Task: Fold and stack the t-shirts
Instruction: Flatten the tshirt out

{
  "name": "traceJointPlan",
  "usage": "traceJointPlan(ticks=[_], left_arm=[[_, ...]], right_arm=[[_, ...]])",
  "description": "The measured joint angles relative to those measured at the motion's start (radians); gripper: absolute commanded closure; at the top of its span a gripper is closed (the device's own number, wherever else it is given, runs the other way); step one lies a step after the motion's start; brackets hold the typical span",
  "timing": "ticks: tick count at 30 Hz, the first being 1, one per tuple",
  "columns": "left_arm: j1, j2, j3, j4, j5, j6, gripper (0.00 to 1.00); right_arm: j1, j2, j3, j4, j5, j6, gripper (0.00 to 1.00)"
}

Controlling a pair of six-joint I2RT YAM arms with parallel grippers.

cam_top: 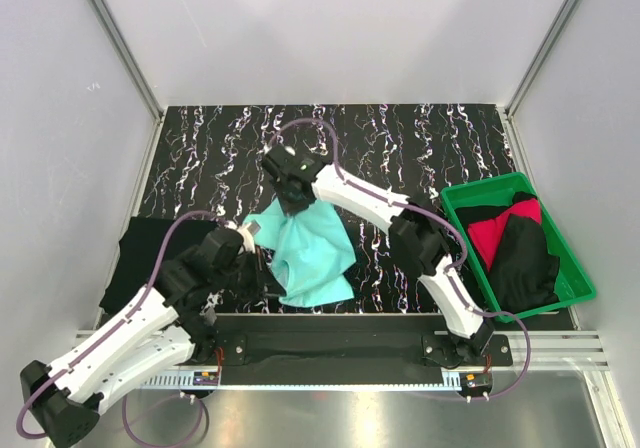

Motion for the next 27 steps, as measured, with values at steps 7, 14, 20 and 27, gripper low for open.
traceJointPlan(ticks=[7, 14, 20, 27], left_arm=[[0.0, 0.077, 0.378, -0.134, -0.155, 0.11, 1.0], [0.002, 0.218, 0.758, -0.142, -0.271, 0.235, 1.0], [0.002, 0.325, 0.957, -0.136, -0.202, 0.298, 1.0], [-0.002, 0.34, 0.997, -0.06, -0.117, 0.305, 1.0]], right_arm=[[-0.163, -0.119, 0.177, -0.002, 0.058, 0.001, 1.0], [-0.397, -0.472, 0.206, 0.024, 0.092, 0.017, 1.0], [-0.398, -0.898, -0.01, 0.158, 0.224, -0.011, 1.0], [-0.397, -1.124, -0.131, 0.303, 0.256, -0.078, 1.0]])
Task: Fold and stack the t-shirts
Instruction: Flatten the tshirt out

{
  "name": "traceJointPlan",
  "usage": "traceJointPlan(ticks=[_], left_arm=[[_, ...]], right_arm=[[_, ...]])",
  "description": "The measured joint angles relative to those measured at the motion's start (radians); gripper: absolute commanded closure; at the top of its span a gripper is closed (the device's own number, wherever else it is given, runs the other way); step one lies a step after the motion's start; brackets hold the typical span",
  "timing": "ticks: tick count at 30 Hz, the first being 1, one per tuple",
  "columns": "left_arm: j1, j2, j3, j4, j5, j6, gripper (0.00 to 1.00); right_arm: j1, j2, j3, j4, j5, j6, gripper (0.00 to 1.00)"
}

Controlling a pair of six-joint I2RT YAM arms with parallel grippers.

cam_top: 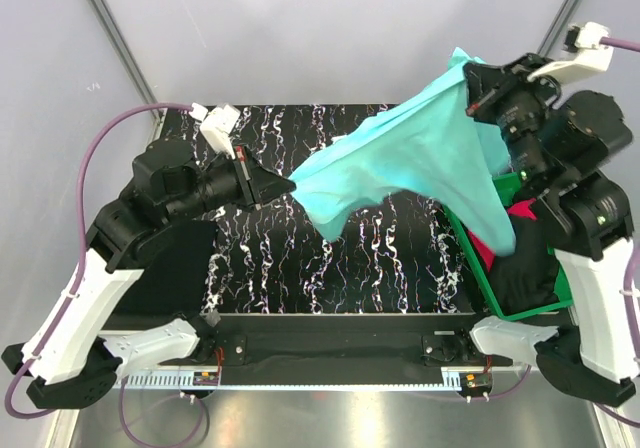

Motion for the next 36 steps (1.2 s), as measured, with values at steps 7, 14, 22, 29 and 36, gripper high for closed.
traceJointPlan(ticks=[7, 14, 22, 29, 36], left_arm=[[0.029, -0.053, -0.113, -0.017, -0.106, -0.04, 1.0], [0.294, -0.162, -0.449, -0.098, -0.251, -0.072, 0.99], [0.466, 0.053, -0.648, -0.1, -0.366, 0.003, 0.99], [0.502, 0.078, -0.638, -0.095, -0.446, 0.092, 0.85], [0.503, 0.083, -0.581, -0.101, -0.455, 0.113, 0.37]], right_arm=[[-0.002, 0.212, -0.012, 0.086, -0.09, 0.005, 1.0], [0.004, 0.709, 0.032, 0.127, -0.383, 0.118, 0.63], [0.0, 0.985, 0.08, -0.118, -0.472, 0.138, 0.38], [-0.001, 0.594, -0.386, -0.125, -0.491, 0.121, 0.36], [-0.001, 0.346, -0.853, -0.051, -0.547, 0.17, 0.37]])
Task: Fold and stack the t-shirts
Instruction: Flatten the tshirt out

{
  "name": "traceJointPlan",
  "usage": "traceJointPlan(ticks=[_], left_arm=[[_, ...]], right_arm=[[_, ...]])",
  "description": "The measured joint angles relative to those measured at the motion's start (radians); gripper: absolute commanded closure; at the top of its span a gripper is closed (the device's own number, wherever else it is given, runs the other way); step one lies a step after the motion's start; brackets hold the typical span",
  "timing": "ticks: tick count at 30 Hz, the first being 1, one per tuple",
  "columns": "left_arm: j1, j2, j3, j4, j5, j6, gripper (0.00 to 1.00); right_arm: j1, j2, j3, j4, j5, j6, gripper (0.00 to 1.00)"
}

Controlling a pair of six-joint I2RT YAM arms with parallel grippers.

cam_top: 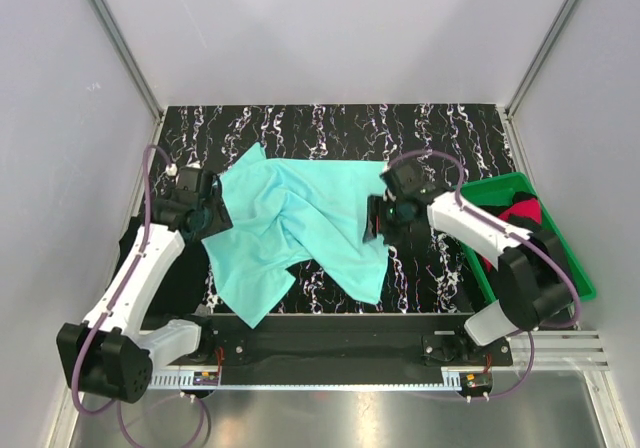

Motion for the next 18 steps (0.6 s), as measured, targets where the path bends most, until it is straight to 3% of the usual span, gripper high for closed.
traceJointPlan(ticks=[2, 5, 10, 14, 18], left_arm=[[0.0, -0.013, 0.0, -0.023, 0.0, -0.005, 0.3], [-0.013, -0.067, -0.004, -0.061, 0.006, -0.008, 0.32], [-0.084, -0.129, -0.129, -0.03, 0.151, -0.048, 0.37], [-0.144, -0.014, -0.205, 0.032, 0.283, -0.099, 0.35], [-0.145, 0.129, -0.19, 0.102, 0.323, -0.115, 0.35]], right_arm=[[0.0, 0.002, -0.095, 0.009, -0.004, 0.029, 0.38], [0.0, 0.002, -0.154, 0.015, 0.002, 0.076, 0.41], [0.0, -0.038, -0.248, 0.071, 0.018, 0.172, 0.48], [0.0, -0.033, -0.277, 0.121, 0.015, 0.227, 0.45], [0.0, -0.022, -0.291, 0.161, 0.018, 0.251, 0.45]])
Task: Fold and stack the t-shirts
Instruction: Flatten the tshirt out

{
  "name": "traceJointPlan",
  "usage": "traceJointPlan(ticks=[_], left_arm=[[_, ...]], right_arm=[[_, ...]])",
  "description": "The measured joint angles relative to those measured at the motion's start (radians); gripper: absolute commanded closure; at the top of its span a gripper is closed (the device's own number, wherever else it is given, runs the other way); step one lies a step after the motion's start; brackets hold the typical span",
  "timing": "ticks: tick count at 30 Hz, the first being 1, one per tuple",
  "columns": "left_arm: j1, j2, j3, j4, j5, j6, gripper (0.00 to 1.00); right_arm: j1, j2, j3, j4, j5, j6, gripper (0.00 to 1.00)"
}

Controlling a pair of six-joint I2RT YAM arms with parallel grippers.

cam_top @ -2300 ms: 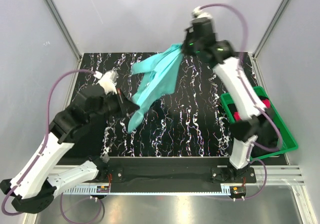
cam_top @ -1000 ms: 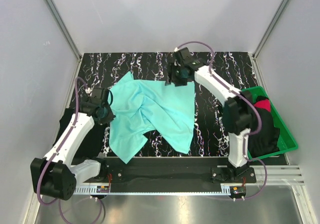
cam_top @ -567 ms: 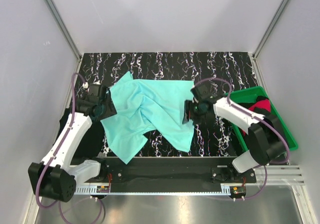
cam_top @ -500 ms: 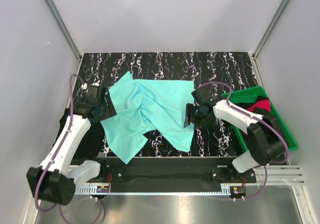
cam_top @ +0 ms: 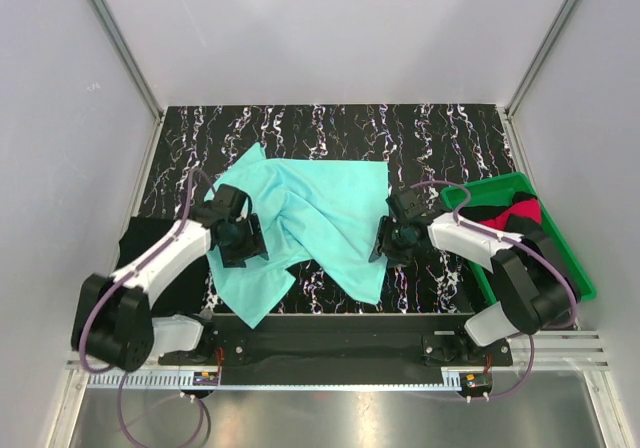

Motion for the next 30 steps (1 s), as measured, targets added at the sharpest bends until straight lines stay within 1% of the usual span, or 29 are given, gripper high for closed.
traceJointPlan(ticks=[3, 4, 5, 6, 7, 8, 10, 11, 17, 21, 23, 24, 27, 28, 30], left_arm=[[0.0, 0.098, 0.027, 0.048, 0.007, -0.003, 0.34], [0.001, 0.127, 0.035, 0.064, 0.01, -0.006, 0.31], [0.001, 0.148, 0.039, 0.077, 0.012, -0.006, 0.3], [0.003, 0.175, 0.043, 0.092, 0.014, -0.009, 0.3], [0.005, 0.197, 0.048, 0.101, 0.018, -0.009, 0.28], [0.008, 0.215, 0.051, 0.11, 0.019, -0.009, 0.28], [0.018, 0.257, 0.061, 0.123, 0.019, -0.007, 0.25], [0.024, 0.277, 0.068, 0.126, 0.02, -0.005, 0.24], [0.046, 0.348, 0.108, 0.121, 0.026, 0.002, 0.21], [0.05, 0.367, 0.122, 0.109, 0.031, -0.003, 0.21], [0.051, 0.381, 0.137, 0.097, 0.033, 0.002, 0.21], [0.051, 0.394, 0.151, 0.088, 0.034, 0.007, 0.21], [0.05, 0.436, 0.2, 0.073, 0.033, 0.021, 0.21], [0.05, 0.456, 0.224, 0.067, 0.033, 0.027, 0.21], [0.05, 0.49, 0.267, 0.062, 0.032, 0.037, 0.21]], right_arm=[[0.0, 0.022, -0.001, 0.027, 0.01, 0.002, 0.52], [0.0, 0.034, 0.0, 0.037, 0.016, 0.002, 0.57], [0.0, 0.043, 0.004, 0.039, 0.015, 0.003, 0.62], [0.0, 0.05, 0.01, 0.047, 0.03, 0.002, 0.71], [0.0, 0.057, 0.015, 0.051, 0.046, -0.001, 0.82], [0.0, 0.062, 0.019, 0.053, 0.066, 0.002, 0.86], [-0.008, 0.065, 0.033, 0.049, 0.114, -0.005, 0.91], [-0.016, 0.065, 0.048, 0.035, 0.139, -0.015, 0.93], [-0.103, 0.065, 0.224, -0.064, 0.289, -0.12, 0.94], [-0.156, 0.08, 0.332, -0.095, 0.349, -0.183, 0.92], [-0.19, 0.142, 0.419, -0.108, 0.355, -0.214, 0.9], [-0.209, 0.202, 0.482, -0.106, 0.354, -0.231, 0.88], [-0.254, 0.372, 0.641, -0.099, 0.341, -0.27, 0.64], [-0.266, 0.413, 0.683, -0.111, 0.332, -0.283, 0.47], [-0.3, 0.5, 0.781, -0.151, 0.314, -0.309, 0.39]])
